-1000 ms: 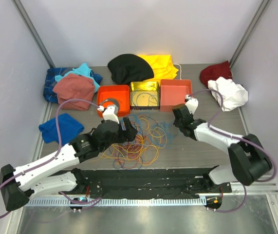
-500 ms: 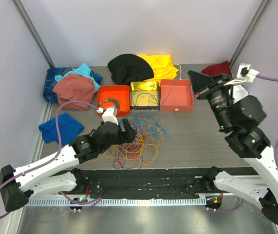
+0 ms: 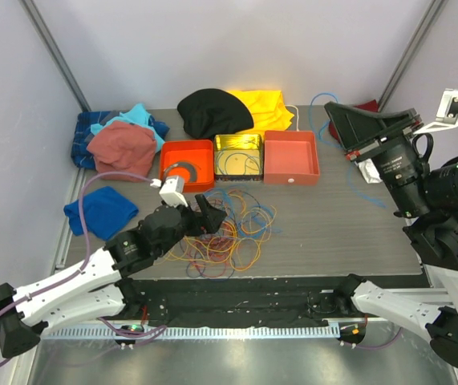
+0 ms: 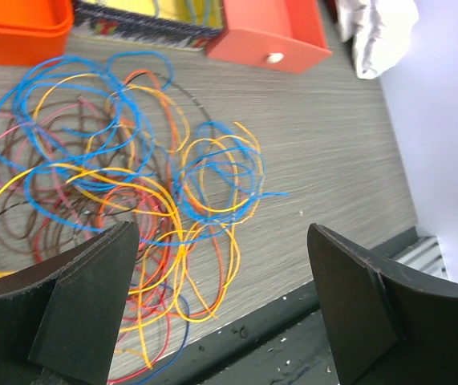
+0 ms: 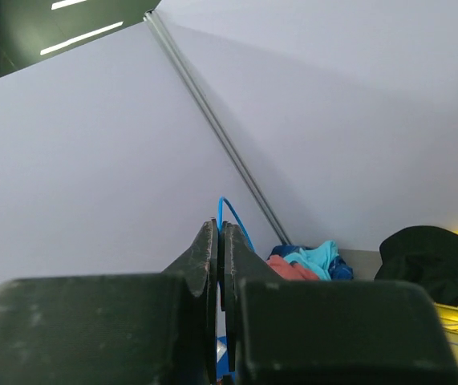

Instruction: Untangle the cables

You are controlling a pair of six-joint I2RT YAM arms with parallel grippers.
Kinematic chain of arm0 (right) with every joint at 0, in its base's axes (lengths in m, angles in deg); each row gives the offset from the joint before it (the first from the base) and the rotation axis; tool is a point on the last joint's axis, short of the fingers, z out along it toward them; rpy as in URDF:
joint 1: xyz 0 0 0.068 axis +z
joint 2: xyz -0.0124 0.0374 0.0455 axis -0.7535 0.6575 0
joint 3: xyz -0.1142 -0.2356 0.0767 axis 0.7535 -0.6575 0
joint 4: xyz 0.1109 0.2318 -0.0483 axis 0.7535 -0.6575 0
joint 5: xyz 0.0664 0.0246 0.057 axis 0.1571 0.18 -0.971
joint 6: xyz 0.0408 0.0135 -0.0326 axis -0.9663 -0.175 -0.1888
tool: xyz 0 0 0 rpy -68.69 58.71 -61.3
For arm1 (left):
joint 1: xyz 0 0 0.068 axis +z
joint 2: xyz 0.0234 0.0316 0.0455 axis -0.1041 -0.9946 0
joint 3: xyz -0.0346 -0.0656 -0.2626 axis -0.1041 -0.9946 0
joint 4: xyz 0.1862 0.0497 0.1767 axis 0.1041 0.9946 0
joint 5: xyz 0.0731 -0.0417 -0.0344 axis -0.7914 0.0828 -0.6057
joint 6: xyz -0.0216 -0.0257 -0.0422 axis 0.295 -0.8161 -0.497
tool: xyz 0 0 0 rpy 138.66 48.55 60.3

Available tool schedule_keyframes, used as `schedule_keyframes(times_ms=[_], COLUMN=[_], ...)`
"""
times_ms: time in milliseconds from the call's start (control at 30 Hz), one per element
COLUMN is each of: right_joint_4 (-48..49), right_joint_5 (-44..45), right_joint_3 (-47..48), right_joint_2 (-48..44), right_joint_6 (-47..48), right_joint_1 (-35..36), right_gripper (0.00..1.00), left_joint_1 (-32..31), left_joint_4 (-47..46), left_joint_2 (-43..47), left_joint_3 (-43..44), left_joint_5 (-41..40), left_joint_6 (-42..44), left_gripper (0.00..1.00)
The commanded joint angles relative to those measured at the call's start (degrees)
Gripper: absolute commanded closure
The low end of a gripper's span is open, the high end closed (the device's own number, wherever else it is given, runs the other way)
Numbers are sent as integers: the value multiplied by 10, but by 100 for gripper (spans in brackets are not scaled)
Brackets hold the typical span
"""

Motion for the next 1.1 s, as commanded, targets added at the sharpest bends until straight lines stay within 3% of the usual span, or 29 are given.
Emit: schedule_keyframes(times_ms=[0, 400, 733, 1067], right_joint_4=[-12, -11, 57, 95], right_joint_5=[-17, 85, 89, 51], right_joint_3=[-39, -68, -32, 51], right_joint_2=[-10, 36, 166, 274], right_joint_6=[-18, 24, 38, 29], right_joint_1=[2, 2, 0, -50], right_gripper=[99, 99, 99, 99], left_joint_1=[-1, -1, -1, -1], left_joint_4=[-89, -27, 99, 177], left_joint_2=[2, 72, 267, 347], left_joint_3=[3, -37, -113, -121], left_joint_5=[32, 8, -87, -123], left_joint_6=[34, -13, -79, -74], left_gripper=[8, 10, 11, 10])
